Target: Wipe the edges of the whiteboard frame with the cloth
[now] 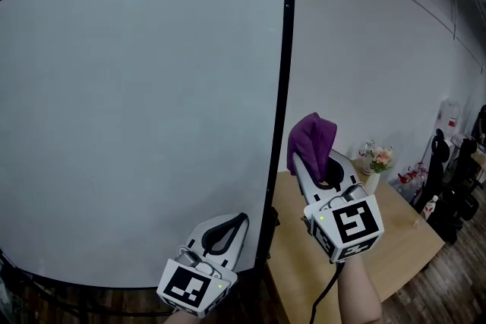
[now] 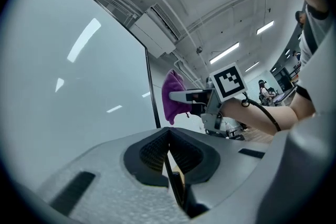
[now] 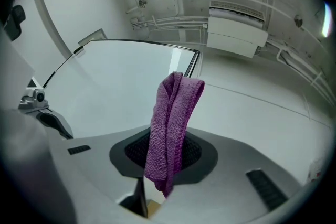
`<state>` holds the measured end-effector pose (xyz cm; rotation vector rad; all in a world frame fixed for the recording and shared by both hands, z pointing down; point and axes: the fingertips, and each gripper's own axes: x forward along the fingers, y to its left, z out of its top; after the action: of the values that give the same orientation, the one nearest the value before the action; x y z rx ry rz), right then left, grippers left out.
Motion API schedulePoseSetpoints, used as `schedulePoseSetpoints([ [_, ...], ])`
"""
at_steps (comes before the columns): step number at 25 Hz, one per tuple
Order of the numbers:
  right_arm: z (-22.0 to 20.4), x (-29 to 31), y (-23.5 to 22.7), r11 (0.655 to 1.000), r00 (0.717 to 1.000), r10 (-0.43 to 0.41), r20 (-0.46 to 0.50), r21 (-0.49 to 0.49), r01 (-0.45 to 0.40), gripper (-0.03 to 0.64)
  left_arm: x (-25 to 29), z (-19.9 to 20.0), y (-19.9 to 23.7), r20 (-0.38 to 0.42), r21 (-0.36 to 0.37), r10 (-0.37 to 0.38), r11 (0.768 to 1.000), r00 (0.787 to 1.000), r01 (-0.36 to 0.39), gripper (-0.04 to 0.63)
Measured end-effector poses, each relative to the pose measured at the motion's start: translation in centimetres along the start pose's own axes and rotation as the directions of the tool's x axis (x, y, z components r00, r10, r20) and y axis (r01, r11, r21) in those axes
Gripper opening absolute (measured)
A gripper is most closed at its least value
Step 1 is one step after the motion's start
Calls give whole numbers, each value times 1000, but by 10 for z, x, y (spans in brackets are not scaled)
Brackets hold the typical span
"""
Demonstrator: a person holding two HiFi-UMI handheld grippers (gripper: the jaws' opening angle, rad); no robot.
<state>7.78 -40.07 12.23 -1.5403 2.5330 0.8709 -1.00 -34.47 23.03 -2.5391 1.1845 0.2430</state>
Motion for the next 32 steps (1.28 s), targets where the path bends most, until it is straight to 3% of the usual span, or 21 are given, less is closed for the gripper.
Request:
schedulePoseSetpoints([
  [11,55,47,-25,984,996,18,87,-180,-3,84,0,-12,5,-38,64,58,996,998,-56,15],
  [25,110,81,-61,925,990,-65,124,-364,106,80,-19,-5,12,-44,82,86,993,995,-82,17],
  [32,133,90,-78,897,981,-112,161,-409,169,80,-26,-7,21,-51,90,107,991,993,-102,17],
])
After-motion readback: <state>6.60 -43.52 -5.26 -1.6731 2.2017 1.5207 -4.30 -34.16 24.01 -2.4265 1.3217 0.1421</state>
